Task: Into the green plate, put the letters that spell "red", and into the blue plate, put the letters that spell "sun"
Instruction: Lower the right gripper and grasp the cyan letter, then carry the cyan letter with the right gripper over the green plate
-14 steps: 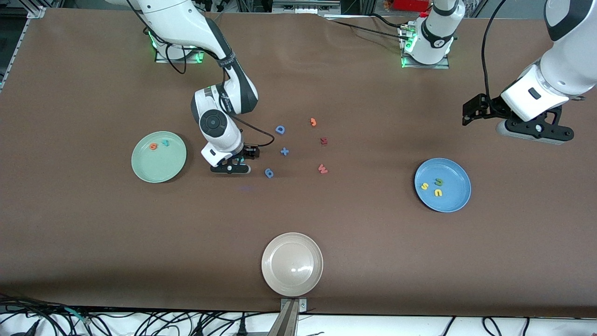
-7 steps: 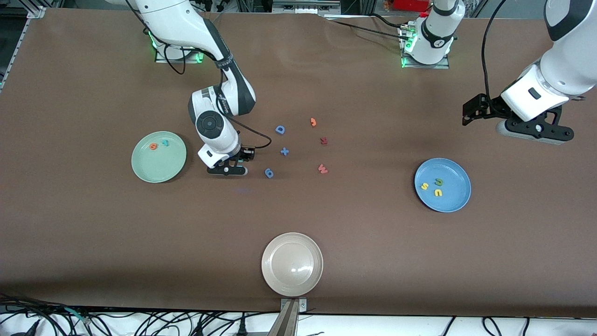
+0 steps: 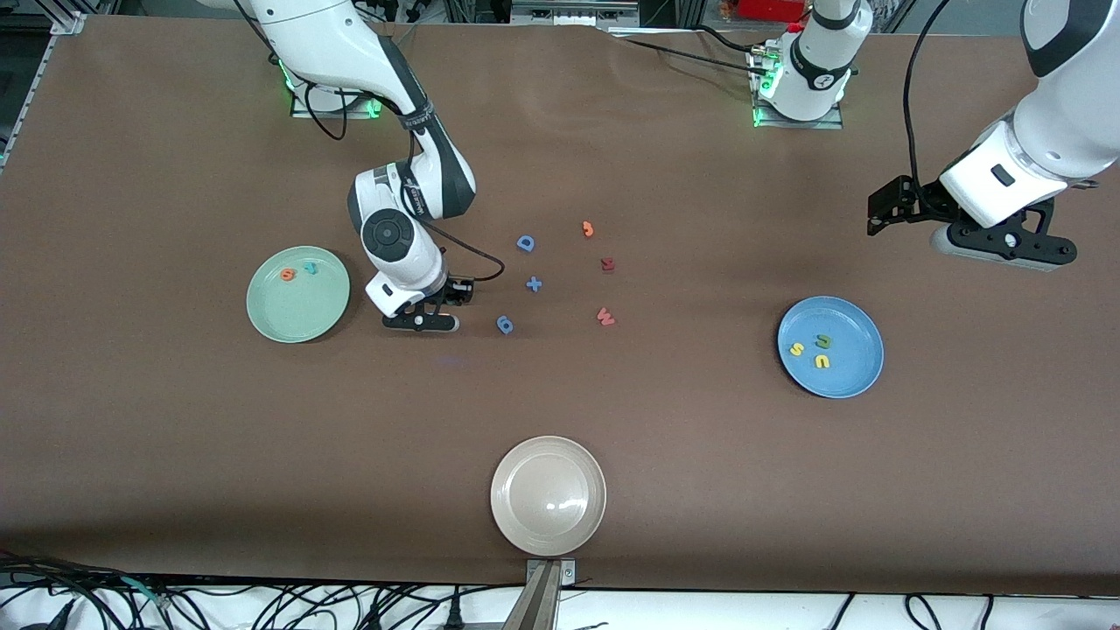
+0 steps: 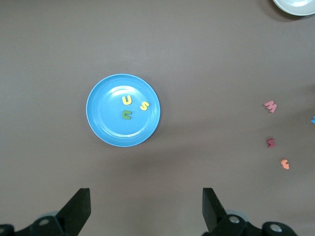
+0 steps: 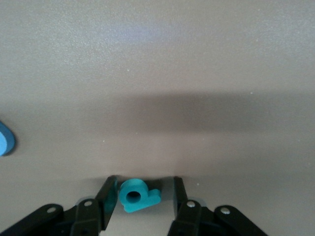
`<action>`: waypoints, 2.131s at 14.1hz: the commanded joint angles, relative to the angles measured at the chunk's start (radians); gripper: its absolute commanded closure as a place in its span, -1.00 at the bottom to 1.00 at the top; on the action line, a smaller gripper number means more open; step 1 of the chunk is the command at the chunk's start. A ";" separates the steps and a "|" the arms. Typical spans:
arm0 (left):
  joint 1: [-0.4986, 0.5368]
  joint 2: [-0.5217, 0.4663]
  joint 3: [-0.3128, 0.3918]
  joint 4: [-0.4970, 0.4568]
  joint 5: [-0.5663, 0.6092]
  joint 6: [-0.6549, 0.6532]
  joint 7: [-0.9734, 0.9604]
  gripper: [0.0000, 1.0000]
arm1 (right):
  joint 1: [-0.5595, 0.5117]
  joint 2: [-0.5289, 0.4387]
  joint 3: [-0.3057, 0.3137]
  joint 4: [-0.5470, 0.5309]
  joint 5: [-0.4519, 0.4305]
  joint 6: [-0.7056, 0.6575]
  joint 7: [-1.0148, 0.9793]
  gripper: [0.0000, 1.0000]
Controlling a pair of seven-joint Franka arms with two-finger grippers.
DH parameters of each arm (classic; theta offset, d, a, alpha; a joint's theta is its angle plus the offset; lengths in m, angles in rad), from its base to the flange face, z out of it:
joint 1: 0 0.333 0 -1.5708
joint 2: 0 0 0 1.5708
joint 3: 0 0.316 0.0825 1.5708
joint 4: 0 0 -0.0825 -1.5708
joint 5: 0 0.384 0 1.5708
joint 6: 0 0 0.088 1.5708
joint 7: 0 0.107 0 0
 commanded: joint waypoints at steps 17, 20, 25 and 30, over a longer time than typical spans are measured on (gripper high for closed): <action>0.000 0.009 -0.001 0.022 -0.003 -0.007 0.020 -1.00 | -0.001 -0.009 0.008 -0.010 0.022 -0.002 -0.003 0.75; 0.000 0.009 -0.001 0.022 -0.003 -0.007 0.020 -1.00 | -0.005 -0.052 -0.038 0.038 0.022 -0.144 -0.021 0.74; 0.000 0.009 -0.001 0.022 -0.003 -0.007 0.020 -1.00 | -0.005 -0.195 -0.194 0.104 0.021 -0.474 -0.127 0.74; 0.000 0.009 -0.001 0.022 -0.003 -0.007 0.020 -1.00 | -0.005 -0.379 -0.358 0.121 0.001 -0.716 -0.216 0.74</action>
